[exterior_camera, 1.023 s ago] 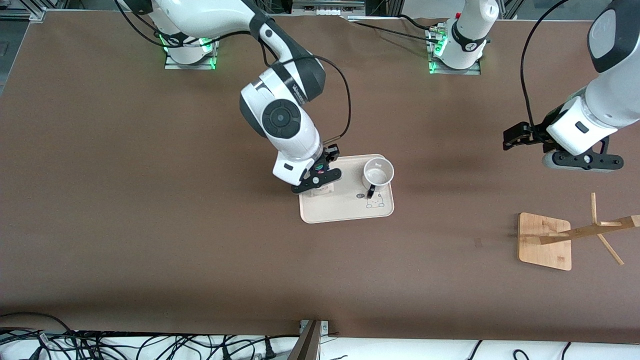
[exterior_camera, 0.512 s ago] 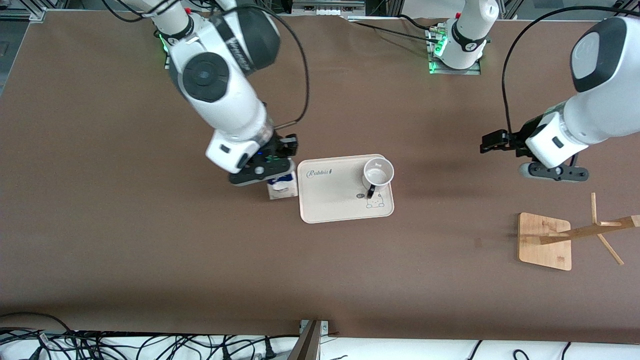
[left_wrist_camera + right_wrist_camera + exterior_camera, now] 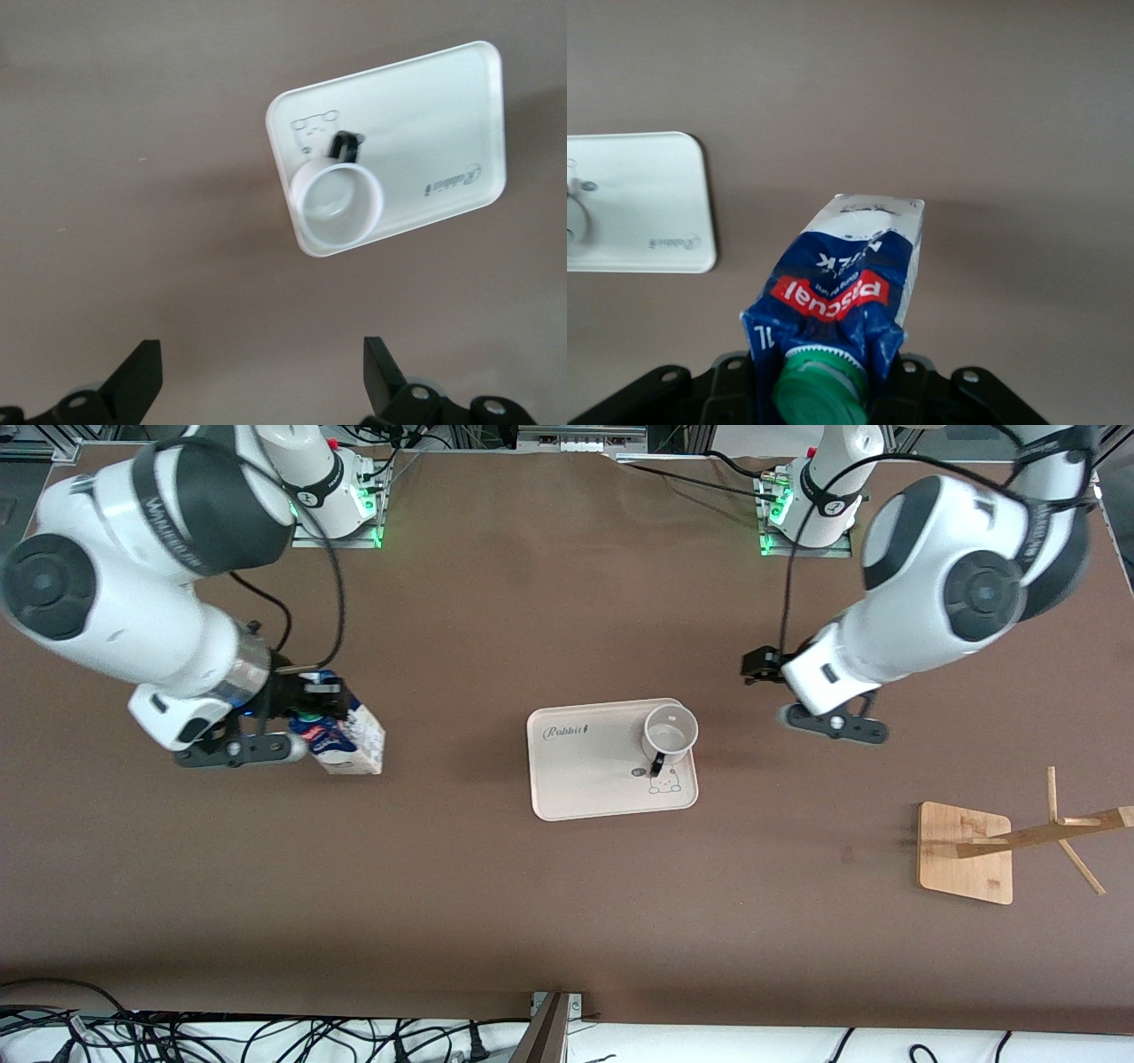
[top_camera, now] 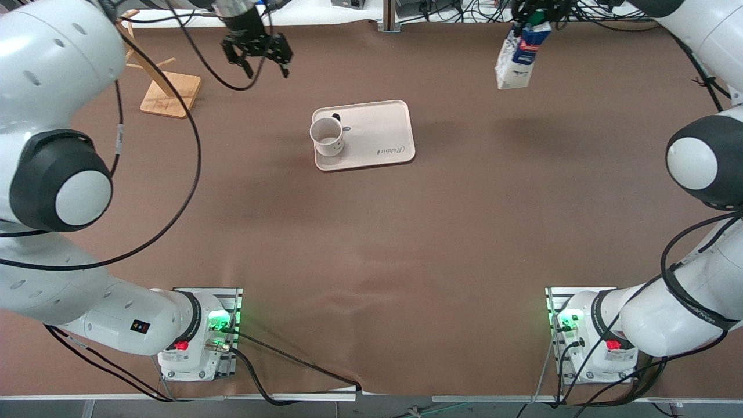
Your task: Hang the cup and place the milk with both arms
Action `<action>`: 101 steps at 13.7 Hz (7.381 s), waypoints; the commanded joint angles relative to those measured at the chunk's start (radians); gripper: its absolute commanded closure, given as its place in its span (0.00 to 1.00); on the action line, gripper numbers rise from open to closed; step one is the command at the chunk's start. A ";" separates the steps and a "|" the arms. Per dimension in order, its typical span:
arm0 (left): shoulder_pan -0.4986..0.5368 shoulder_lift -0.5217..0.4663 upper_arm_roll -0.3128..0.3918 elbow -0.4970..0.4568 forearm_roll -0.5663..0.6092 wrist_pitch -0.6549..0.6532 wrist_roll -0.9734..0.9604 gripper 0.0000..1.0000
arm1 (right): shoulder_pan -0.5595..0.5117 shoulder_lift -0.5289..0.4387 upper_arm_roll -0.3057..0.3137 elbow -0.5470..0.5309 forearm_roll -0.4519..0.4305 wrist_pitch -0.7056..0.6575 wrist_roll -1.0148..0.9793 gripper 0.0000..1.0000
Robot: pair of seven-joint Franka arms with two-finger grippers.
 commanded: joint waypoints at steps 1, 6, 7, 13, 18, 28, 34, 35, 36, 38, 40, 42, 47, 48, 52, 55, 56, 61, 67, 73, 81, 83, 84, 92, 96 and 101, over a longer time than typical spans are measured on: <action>-0.051 0.063 -0.010 -0.002 -0.032 0.091 -0.008 0.00 | -0.067 -0.064 0.015 -0.095 -0.032 0.007 -0.105 0.53; -0.054 0.109 -0.123 -0.134 -0.032 0.284 0.008 0.00 | -0.131 -0.087 0.014 -0.158 -0.130 0.008 -0.268 0.53; -0.071 0.119 -0.134 -0.155 -0.029 0.332 0.008 0.00 | -0.148 -0.087 0.015 -0.177 -0.127 0.016 -0.291 0.53; -0.105 0.208 -0.134 -0.194 -0.003 0.492 0.116 0.00 | -0.213 -0.107 0.015 -0.338 -0.124 0.125 -0.337 0.53; -0.108 0.256 -0.134 -0.219 0.005 0.576 0.116 0.00 | -0.216 -0.114 0.015 -0.451 -0.118 0.226 -0.340 0.53; -0.097 0.261 -0.132 -0.214 0.040 0.569 0.116 1.00 | -0.286 -0.112 0.017 -0.600 -0.113 0.353 -0.378 0.53; -0.025 0.141 -0.123 -0.209 0.040 0.465 0.107 1.00 | -0.302 -0.103 0.017 -0.602 -0.080 0.354 -0.398 0.00; 0.001 0.108 -0.123 -0.208 0.040 0.435 0.107 1.00 | -0.306 -0.104 0.017 -0.600 -0.067 0.349 -0.398 0.00; 0.039 0.069 -0.123 -0.205 0.040 0.397 0.108 1.00 | -0.314 -0.106 0.017 -0.599 -0.067 0.340 -0.398 0.00; 0.112 0.002 -0.120 -0.203 0.040 0.354 0.108 1.00 | -0.319 -0.106 0.015 -0.594 -0.067 0.335 -0.398 0.00; 0.157 -0.023 -0.075 -0.162 0.040 0.339 0.108 1.00 | -0.319 -0.112 0.015 -0.579 -0.069 0.334 -0.403 0.00; 0.180 -0.023 -0.024 -0.069 0.045 0.267 0.108 1.00 | -0.320 -0.123 0.014 -0.534 -0.072 0.295 -0.403 0.00; 0.188 -0.023 0.094 0.079 0.046 0.069 0.111 1.00 | -0.328 -0.124 0.014 -0.347 -0.116 0.130 -0.398 0.00; 0.189 -0.022 0.119 0.100 0.046 0.044 0.128 1.00 | -0.328 -0.130 0.014 -0.317 -0.156 0.119 -0.389 0.00; 0.199 -0.015 0.209 0.107 0.032 0.042 0.327 1.00 | -0.329 -0.161 0.015 -0.313 -0.213 0.224 -0.372 0.00; 0.228 -0.005 0.242 0.123 0.031 0.044 0.458 1.00 | -0.329 -0.195 0.012 -0.299 -0.199 0.121 -0.387 0.00; 0.228 -0.005 0.259 0.133 0.031 0.041 0.462 1.00 | -0.328 -0.201 0.014 -0.301 -0.199 0.090 -0.386 0.00; 0.242 -0.005 0.300 0.137 0.028 0.003 0.485 1.00 | -0.326 -0.252 0.023 -0.220 -0.159 0.133 -0.386 0.00; 0.239 0.008 0.292 0.165 0.017 0.022 0.507 1.00 | -0.326 -0.232 -0.022 -0.143 -0.170 -0.047 -0.400 0.00; 0.232 0.009 0.289 0.166 0.005 0.024 0.508 1.00 | -0.316 -0.229 0.006 -0.143 -0.197 -0.093 -0.421 0.00; 0.243 0.037 0.297 0.176 0.012 0.075 0.564 1.00 | -0.312 -0.272 0.072 -0.143 -0.164 -0.076 -0.305 0.00; 0.249 0.035 0.300 0.174 0.015 0.075 0.580 1.00 | -0.314 -0.275 0.124 -0.141 -0.255 -0.081 -0.303 0.00; 0.254 0.035 0.303 0.173 0.015 0.075 0.615 1.00 | -0.315 -0.275 0.144 -0.141 -0.276 -0.078 -0.305 0.00; 0.257 0.029 0.338 0.157 0.026 0.076 0.766 0.83 | -0.329 -0.275 0.119 -0.106 -0.270 -0.153 -0.266 0.00; 0.257 0.009 0.337 0.125 0.097 0.091 0.755 0.00 | -0.334 -0.272 0.072 -0.106 -0.144 -0.162 -0.253 0.00; 0.194 -0.064 0.335 0.116 0.101 0.058 0.697 0.00 | -0.335 -0.268 0.072 -0.108 -0.147 -0.163 -0.268 0.00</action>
